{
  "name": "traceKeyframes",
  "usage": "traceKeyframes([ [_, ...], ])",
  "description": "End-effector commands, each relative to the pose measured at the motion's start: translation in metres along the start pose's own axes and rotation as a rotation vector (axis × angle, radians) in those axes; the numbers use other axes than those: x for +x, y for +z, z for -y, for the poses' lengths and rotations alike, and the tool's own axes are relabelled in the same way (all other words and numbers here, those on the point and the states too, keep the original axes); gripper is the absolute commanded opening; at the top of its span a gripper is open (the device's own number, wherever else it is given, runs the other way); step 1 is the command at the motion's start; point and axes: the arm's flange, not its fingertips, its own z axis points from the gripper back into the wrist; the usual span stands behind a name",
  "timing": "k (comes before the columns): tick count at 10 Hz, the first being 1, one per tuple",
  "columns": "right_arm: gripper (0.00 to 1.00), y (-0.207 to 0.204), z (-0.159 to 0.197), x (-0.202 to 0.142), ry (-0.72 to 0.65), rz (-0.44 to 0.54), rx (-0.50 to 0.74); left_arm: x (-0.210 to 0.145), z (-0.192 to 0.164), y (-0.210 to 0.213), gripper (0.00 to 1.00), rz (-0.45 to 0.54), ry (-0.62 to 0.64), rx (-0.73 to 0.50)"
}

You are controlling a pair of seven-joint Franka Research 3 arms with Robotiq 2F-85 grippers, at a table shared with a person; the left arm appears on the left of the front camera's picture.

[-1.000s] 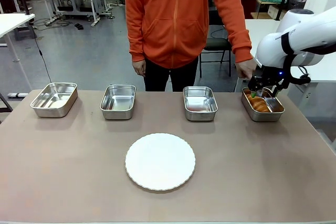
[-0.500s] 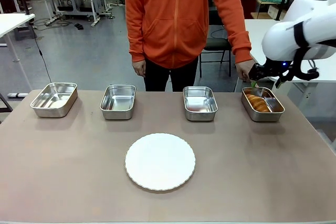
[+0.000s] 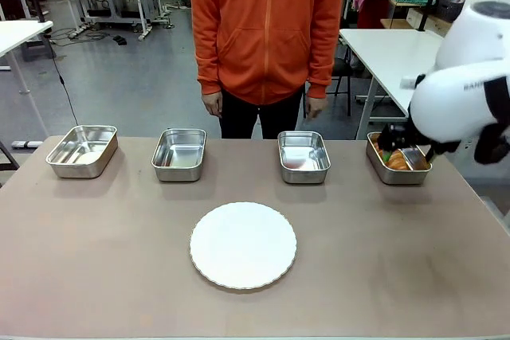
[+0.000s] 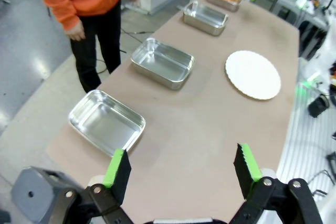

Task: Place the bread in the container.
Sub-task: Place the Butter Roll into the Airtight Container indicated by the human.

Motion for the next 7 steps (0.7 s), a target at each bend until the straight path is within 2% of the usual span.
traceKeyframes([
  [1, 1.0, -0.003, 0.0, -0.029, 0.021, 0.014, 0.002, 0.001, 0.001, 0.0, 1.0, 0.011, -0.014, 0.001],
  [3, 1.0, -0.009, 0.004, -0.042, 0.064, -0.003, 0.015, 0.001, 0.001, 0.0, 1.0, 0.011, -0.014, 0.001],
  [7, 1.0, -0.008, -0.003, -0.035, 0.028, -0.013, -0.011, 0.001, 0.001, 0.0, 1.0, 0.011, -0.014, 0.001],
])
